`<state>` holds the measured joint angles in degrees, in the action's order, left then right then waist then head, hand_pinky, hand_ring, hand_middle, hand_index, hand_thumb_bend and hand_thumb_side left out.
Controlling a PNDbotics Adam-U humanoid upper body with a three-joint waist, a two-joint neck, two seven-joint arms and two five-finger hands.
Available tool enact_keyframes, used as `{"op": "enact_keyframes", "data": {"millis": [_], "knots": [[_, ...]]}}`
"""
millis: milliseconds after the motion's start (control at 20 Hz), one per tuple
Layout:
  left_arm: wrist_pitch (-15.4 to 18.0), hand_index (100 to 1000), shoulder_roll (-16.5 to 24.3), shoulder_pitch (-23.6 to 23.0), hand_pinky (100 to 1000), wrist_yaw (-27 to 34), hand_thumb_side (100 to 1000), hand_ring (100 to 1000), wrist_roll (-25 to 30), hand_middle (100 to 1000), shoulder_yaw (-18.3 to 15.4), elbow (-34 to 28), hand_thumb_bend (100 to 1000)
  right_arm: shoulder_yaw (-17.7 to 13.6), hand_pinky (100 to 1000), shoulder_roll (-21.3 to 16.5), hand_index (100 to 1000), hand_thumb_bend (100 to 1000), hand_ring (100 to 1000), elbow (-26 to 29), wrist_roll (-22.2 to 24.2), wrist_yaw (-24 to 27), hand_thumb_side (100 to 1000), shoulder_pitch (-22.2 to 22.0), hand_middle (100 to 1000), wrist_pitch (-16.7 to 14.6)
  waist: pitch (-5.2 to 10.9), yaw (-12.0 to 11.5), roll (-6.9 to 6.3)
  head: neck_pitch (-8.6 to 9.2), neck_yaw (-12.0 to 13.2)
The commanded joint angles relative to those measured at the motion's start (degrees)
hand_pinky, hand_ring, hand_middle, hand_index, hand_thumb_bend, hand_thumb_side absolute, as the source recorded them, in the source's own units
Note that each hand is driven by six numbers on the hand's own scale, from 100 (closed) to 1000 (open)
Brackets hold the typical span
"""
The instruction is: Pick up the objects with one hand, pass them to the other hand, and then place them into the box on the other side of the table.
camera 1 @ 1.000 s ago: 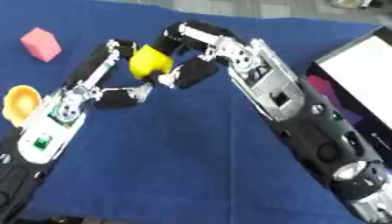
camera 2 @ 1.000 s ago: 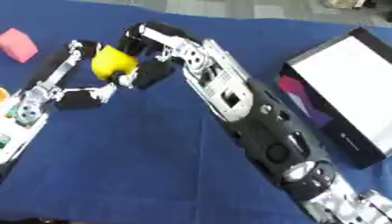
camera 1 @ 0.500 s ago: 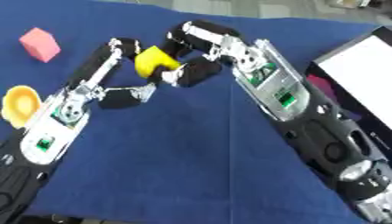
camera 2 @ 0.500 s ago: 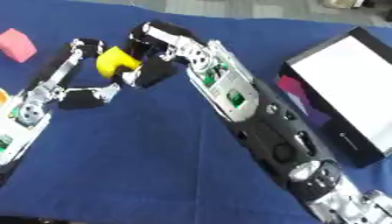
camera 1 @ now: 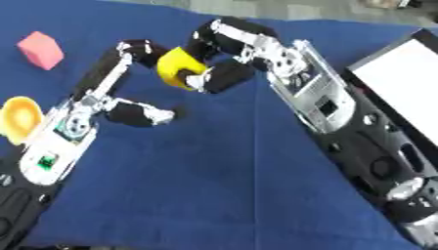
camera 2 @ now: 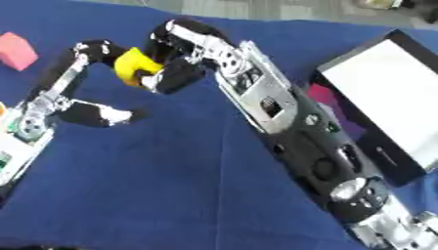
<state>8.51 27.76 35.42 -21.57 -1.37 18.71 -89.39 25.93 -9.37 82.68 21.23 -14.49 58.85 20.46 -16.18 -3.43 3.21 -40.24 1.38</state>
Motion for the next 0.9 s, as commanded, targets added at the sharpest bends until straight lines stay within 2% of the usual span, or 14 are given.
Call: {"op": "enact_keyframes", "data": {"millis": [50, 350, 600, 650, 700, 900], "knots": [[0.0, 774, 2.0, 0.1, 682, -0.5, 385, 663, -0.6, 631, -0.9, -1.4, 794, -1.2, 812, -1.7, 541, 235, 703, 2.0, -0.7, 0.9, 100, 0.5, 417, 0.6, 1.36, 0.2, 0.19, 0.05, -0.2], [-0.6, 771, 3.5, -1.5, 680, -0.6, 393, 661, -1.4, 629, -1.8, -1.8, 772, -3.3, 811, -5.4, 544, 239, 703, 5.2, -2.9, 2.6, 100, -1.1, 418, 1.6, 1.55, 0.6, 0.09, 0.52, -0.3], [-2.0, 760, 5.4, -3.1, 672, 0.1, 388, 652, -2.9, 619, -3.0, -2.2, 767, -6.6, 813, -11.1, 552, 238, 706, 9.1, -5.9, 5.1, 100, -3.9, 423, 3.2, 1.72, 1.0, 0.06, 0.86, -0.9], [-2.3, 757, 5.8, -3.3, 672, 0.2, 409, 652, -3.1, 618, -3.2, -2.4, 693, -7.4, 813, -12.4, 553, 100, 707, 9.7, -6.6, 5.7, 151, -4.5, 429, 3.6, 1.74, 1.1, 0.05, 0.79, -1.0], [-2.6, 756, 6.2, -3.6, 672, 0.4, 390, 652, -3.4, 617, -3.4, -2.6, 761, -8.2, 813, -13.7, 554, 239, 707, 10.2, -7.3, 6.3, 100, -5.2, 425, 3.9, 1.76, 1.2, 0.03, 0.74, -1.2], [-3.4, 757, 8.3, -4.6, 677, 0.8, 392, 657, -3.9, 620, -4.2, -3.7, 767, -11.2, 813, -19.3, 560, 240, 709, 12.0, -10.4, 8.4, 100, -8.4, 430, 5.1, 1.77, 1.5, -0.13, 0.67, -2.2]]}}
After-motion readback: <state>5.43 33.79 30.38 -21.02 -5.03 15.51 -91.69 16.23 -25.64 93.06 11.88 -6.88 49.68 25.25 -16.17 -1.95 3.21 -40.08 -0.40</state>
